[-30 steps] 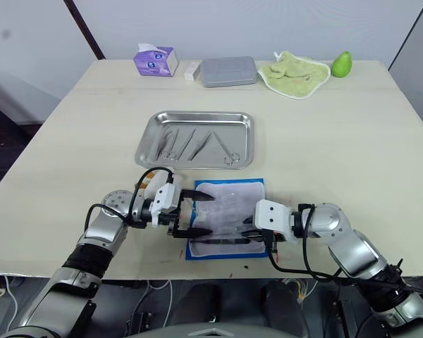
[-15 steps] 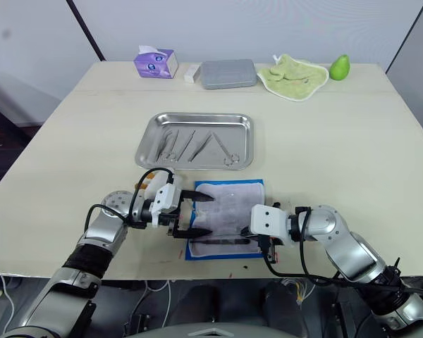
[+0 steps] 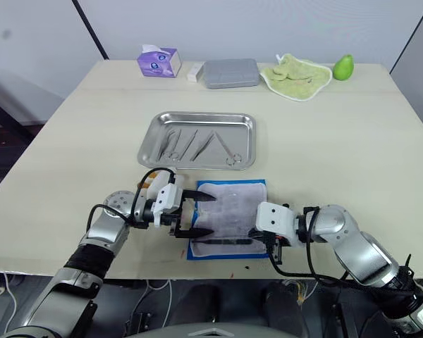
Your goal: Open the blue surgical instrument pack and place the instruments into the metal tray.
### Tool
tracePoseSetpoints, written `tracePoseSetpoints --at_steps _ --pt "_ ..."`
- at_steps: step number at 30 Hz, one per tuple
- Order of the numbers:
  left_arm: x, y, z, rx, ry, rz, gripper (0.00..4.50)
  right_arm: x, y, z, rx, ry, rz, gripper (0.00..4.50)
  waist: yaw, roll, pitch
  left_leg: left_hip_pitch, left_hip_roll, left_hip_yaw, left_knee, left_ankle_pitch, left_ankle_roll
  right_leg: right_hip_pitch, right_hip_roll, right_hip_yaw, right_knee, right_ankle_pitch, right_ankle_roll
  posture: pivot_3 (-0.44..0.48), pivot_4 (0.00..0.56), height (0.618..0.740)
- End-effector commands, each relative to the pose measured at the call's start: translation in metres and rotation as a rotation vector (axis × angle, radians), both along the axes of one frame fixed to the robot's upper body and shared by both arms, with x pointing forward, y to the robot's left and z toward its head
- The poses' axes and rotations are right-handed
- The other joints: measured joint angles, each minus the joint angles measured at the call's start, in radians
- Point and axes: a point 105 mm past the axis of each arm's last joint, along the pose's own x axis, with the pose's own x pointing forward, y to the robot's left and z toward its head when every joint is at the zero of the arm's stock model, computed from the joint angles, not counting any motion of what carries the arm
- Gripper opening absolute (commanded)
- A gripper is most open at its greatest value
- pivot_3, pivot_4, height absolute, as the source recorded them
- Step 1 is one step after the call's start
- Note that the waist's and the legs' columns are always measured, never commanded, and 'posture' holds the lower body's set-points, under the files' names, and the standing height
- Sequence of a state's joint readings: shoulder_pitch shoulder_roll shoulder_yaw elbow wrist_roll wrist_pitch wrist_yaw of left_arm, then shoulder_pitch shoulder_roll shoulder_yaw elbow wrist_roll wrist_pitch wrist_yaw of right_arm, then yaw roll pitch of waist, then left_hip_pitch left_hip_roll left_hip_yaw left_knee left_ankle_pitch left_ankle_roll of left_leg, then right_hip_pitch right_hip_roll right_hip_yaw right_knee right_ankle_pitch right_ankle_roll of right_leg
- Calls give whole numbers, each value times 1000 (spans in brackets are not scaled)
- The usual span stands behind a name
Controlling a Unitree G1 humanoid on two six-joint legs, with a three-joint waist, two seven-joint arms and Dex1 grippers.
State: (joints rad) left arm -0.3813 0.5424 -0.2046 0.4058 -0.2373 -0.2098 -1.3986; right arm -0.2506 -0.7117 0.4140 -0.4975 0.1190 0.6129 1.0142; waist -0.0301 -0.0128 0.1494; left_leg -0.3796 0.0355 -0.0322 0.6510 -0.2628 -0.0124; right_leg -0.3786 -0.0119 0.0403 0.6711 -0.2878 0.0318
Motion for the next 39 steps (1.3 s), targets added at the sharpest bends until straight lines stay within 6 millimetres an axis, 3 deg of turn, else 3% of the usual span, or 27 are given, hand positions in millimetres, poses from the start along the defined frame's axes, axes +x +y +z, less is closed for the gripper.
tracePoseSetpoints --at_steps 1,18,23,39 --pt "-8 4 -25 75 88 5 4500 2 2 19 17 -39 6 38 1 0 0 0 0 0 0 0 0 0 0 0 0 0 0 0 150 740" --pt "-10 3 -27 98 90 1 4500 -1 7 31 -14 -21 20 38 4 0 0 0 0 0 0 0 0 0 0 -1 0 0 0 0 150 740" --pt "-11 2 -27 99 93 0 4500 0 10 26 -8 -9 12 1886 4 0 0 0 0 0 0 0 0 0 0 -1 0 0 0 0 150 740" --pt "-10 2 -26 99 93 4 4500 10 2 3 -135 -28 25 1886 11 0 0 0 0 0 0 0 0 0 0 -1 0 0 0 0 150 740"
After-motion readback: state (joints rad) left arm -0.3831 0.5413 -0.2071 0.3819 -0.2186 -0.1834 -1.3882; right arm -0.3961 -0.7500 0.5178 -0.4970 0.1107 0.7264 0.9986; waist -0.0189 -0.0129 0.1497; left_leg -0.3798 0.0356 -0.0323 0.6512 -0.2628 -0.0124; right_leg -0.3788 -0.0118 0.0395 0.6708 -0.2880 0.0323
